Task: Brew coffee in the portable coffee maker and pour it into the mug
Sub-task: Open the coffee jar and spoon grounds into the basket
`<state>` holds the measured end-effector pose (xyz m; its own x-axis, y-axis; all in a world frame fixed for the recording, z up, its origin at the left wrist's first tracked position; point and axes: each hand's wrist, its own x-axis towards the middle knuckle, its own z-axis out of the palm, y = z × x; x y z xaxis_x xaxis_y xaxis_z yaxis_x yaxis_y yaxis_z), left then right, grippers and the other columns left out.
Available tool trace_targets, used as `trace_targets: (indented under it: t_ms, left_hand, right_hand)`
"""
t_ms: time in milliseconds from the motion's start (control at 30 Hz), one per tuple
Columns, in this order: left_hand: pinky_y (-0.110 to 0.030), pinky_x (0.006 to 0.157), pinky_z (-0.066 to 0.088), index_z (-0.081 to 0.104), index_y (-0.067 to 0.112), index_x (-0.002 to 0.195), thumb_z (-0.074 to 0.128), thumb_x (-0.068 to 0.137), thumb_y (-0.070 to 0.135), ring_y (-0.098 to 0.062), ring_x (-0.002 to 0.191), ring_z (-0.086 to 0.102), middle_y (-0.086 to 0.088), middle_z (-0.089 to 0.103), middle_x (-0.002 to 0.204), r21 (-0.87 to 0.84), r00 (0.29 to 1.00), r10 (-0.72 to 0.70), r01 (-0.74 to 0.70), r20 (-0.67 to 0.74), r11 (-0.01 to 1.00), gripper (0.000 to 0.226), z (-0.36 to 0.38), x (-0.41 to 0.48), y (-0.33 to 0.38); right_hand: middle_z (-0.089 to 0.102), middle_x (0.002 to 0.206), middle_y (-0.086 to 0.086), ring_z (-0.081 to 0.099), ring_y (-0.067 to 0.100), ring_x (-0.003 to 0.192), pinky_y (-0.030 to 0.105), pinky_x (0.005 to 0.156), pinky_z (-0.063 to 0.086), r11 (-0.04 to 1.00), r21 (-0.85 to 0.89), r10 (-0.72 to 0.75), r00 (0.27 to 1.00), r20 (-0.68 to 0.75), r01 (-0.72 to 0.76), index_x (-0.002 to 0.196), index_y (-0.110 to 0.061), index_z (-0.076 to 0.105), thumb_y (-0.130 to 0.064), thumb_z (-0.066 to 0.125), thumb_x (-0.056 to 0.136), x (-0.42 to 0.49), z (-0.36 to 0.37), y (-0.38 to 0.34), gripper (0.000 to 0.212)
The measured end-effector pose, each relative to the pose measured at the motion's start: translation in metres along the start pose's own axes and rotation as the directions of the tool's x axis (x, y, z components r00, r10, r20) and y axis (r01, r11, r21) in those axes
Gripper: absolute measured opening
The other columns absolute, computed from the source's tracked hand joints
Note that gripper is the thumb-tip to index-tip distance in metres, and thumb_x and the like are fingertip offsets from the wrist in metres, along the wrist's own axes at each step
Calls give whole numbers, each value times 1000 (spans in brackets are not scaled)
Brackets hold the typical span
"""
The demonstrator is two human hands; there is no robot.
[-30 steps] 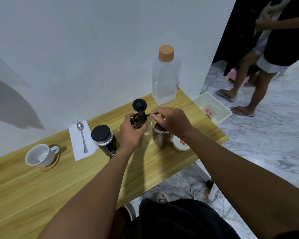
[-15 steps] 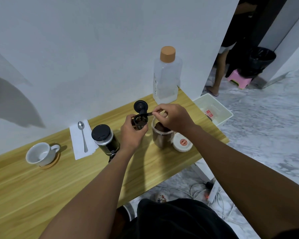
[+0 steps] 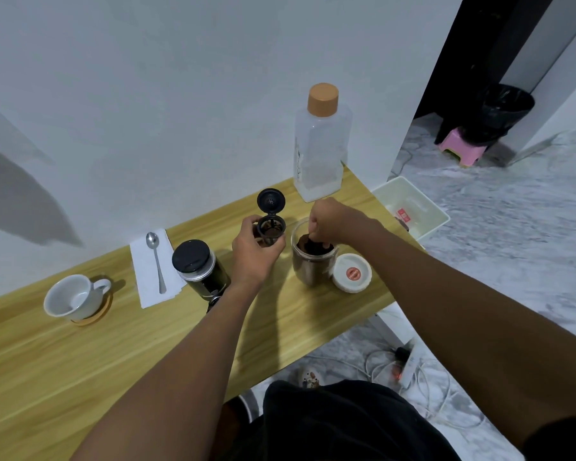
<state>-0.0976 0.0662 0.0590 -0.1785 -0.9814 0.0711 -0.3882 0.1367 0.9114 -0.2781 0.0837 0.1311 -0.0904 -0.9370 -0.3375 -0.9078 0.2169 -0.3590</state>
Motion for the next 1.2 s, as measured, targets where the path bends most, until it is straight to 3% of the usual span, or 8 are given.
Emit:
trace_targets:
  t_ms: [100, 333, 600, 800, 900, 967, 1067, 1200]
  left_hand:
    - [0, 72, 44, 56, 23, 114, 83, 78, 16, 22, 85, 58, 24, 62, 92, -2, 1000, -6, 6, -14, 1000, 46, 0, 2, 2]
    - [0, 75, 43, 58, 16, 118, 83, 78, 15, 23, 85, 57, 19, 63, 93, 8, 999, -3, 4, -44, 1000, 48, 1, 6, 1]
    - [-12, 81, 50, 59, 12, 120, 83, 79, 13, 7, 88, 63, 7, 67, 97, 11, 999, -6, 6, -46, 1000, 48, 0, 6, -2]
    - [-2, 76, 43, 58, 12, 120, 83, 78, 13, -1, 87, 63, 5, 68, 98, 7, 998, -7, 8, -56, 1000, 49, -1, 7, -3]
    - [-1, 77, 43, 58, 12, 121, 83, 78, 13, -5, 90, 63, 5, 68, 99, 1, 998, -5, 5, -58, 1000, 49, -1, 7, -3]
    - [-2, 77, 44, 58, 13, 121, 82, 78, 13, -6, 91, 64, 5, 68, 99, 1, 999, -4, 4, -52, 1000, 49, -1, 6, -4]
    - [-1, 76, 43, 58, 13, 121, 82, 79, 14, -8, 92, 64, 4, 68, 100, 6, 999, -11, 11, -44, 1000, 49, 0, 6, -5]
    - [0, 75, 43, 58, 14, 120, 83, 79, 14, -5, 90, 64, 9, 66, 97, 2, 999, -25, 26, -28, 1000, 48, 2, 3, -5]
  right_hand:
    - [55, 71, 7, 64, 27, 71, 35, 64, 56, 995, -79, 54, 998, -43, -57, 67, -12, 43, -8, 67, 86, 11, 16, -5, 31]
    - [37, 71, 2, 46, 21, 64, 27, 50, 31, 992, -63, 98, 983, -156, -109, 70, -14, 32, 1, 59, 88, 22, 39, -3, 36]
    - [47, 65, 6, 49, 17, 54, 26, 43, 35, 981, 74, 181, 982, -48, -177, 66, -11, 39, 2, 63, 82, 27, 43, -7, 32]
    - [48, 59, 3, 46, 12, 49, 21, 41, 31, 973, 139, 184, 983, 15, -184, 58, -12, 42, -3, 61, 83, 25, 38, -6, 33]
    - [61, 57, 2, 62, 15, 54, 22, 49, 50, 947, 233, 209, 975, 79, -222, 63, -10, 55, -7, 64, 88, 24, 32, -4, 27]
    - [69, 66, 9, 71, 25, 70, 32, 68, 60, 939, 252, 217, 971, 100, -236, 72, -2, 65, -9, 69, 88, 21, 24, -5, 18]
    - [75, 89, 18, 73, 29, 88, 40, 85, 59, 936, 254, 214, 968, 134, -242, 95, 8, 71, -14, 77, 85, 17, 13, -4, 26]
    - [68, 52, -1, 66, 9, 51, 17, 50, 50, 923, 296, 224, 969, 103, -245, 82, -1, 68, -9, 67, 90, 10, 0, 5, 11]
